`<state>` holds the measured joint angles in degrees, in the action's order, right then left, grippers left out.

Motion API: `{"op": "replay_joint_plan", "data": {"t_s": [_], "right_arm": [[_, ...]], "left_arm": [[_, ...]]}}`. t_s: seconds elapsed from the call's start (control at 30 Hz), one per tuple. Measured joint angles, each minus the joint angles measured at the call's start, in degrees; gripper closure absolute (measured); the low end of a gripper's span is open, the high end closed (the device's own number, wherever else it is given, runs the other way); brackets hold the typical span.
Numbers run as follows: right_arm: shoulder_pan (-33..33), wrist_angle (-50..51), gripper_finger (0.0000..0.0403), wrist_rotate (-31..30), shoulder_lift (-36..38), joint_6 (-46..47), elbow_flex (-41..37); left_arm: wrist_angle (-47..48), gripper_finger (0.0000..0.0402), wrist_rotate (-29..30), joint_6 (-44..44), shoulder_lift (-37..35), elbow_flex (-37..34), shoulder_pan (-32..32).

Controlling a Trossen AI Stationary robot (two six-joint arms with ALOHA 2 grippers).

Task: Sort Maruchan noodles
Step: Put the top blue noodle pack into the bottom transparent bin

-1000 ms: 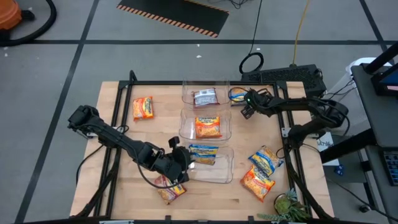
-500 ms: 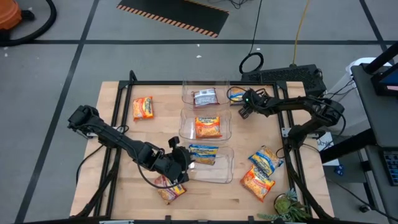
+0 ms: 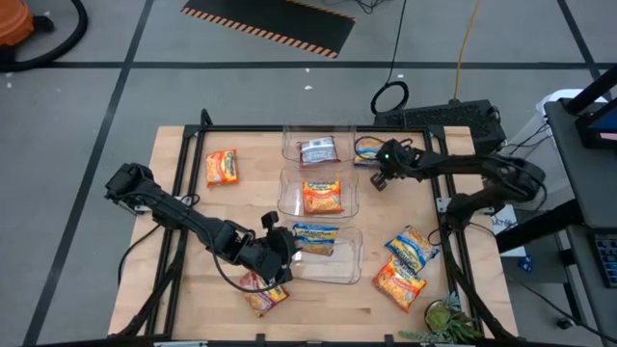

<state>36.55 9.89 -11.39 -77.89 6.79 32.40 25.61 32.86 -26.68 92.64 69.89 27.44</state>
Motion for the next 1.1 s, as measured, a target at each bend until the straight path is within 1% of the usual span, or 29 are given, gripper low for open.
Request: {"op": "replay_joint_plan", "data": {"t_s": [0.23, 0.43, 0.6, 0.67, 0.87, 0.93, 1.1], "right_arm": [[-4.11, 6.66, 0.0402, 2.79, 17.55, 4.47, 0.22], [-9.62, 11.05, 0.0402, 2.55, 32.51, 9.92, 0.65], [-16.90, 11.96, 0.0403, 2.41, 40.07, 13.10, 2.78], [-20.50, 11.08, 0.0403, 1.82, 41.36, 13.64, 3.55], [-31.51, 7.48, 0.0402, -6.83, 40.17, 13.52, 5.71], [-34.50, 4.74, 0.0402, -8.10, 38.76, 12.75, 6.72], [-42.25, -4.16, 0.0402, -8.00, 33.51, 9.77, 9.47]], "left_arm": [[1.75, 0.0277, 0.15, -0.02, 0.00, 0.00, -0.44], [1.74, 0.0277, 0.17, 0.00, -0.02, 0.00, -1.33], [1.81, 0.0277, 0.17, 1.14, -0.02, 0.00, -2.40], [1.90, 0.0277, 0.17, 1.17, -0.02, 0.00, -2.97], [1.92, 0.0277, 0.19, 2.33, -0.02, 0.00, -4.26], [2.04, 0.0277, 0.20, 2.28, -0.02, 0.00, -4.40], [3.42, 0.0277, 0.18, 2.40, -0.02, 0.00, -4.43]]}}
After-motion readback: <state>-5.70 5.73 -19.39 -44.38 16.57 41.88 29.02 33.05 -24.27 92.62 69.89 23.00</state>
